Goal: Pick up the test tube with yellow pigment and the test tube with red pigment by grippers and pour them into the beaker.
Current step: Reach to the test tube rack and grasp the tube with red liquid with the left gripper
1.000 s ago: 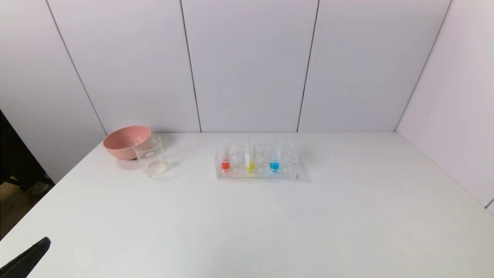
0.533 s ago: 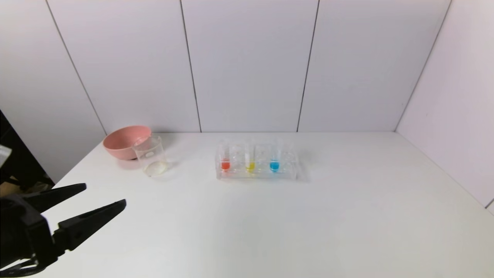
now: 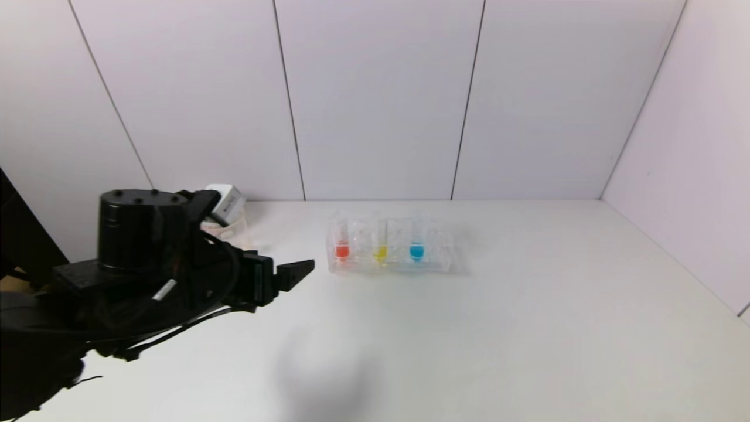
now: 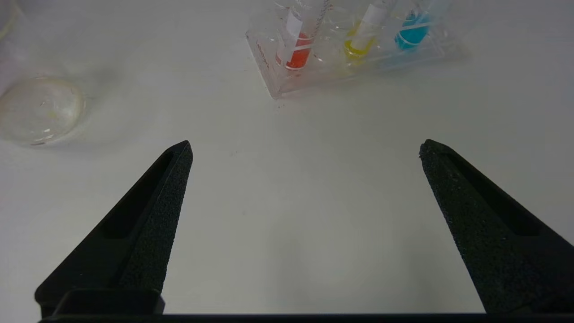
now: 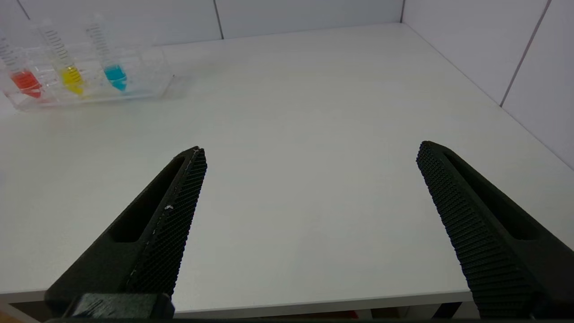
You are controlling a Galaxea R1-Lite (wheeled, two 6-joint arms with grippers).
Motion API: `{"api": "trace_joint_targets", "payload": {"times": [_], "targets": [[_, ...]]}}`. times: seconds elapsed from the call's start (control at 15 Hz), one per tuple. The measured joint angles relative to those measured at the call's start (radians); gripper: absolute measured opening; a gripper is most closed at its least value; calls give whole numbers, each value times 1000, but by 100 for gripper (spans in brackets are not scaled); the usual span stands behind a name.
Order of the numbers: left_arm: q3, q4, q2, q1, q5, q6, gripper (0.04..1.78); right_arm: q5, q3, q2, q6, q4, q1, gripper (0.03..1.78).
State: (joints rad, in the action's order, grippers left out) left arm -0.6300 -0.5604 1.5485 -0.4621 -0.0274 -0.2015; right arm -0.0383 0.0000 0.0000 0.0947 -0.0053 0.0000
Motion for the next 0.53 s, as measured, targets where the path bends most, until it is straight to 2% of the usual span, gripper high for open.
{"api": "trace_joint_targets", "payload": {"times": [0.2,0.53], "targets": [[-90,-80,169,-114,132,-57,176,0,0,0,0,0,0,171],[-232,-196,395,-179,376,-50,176,0,0,0,0,0,0,171]]}}
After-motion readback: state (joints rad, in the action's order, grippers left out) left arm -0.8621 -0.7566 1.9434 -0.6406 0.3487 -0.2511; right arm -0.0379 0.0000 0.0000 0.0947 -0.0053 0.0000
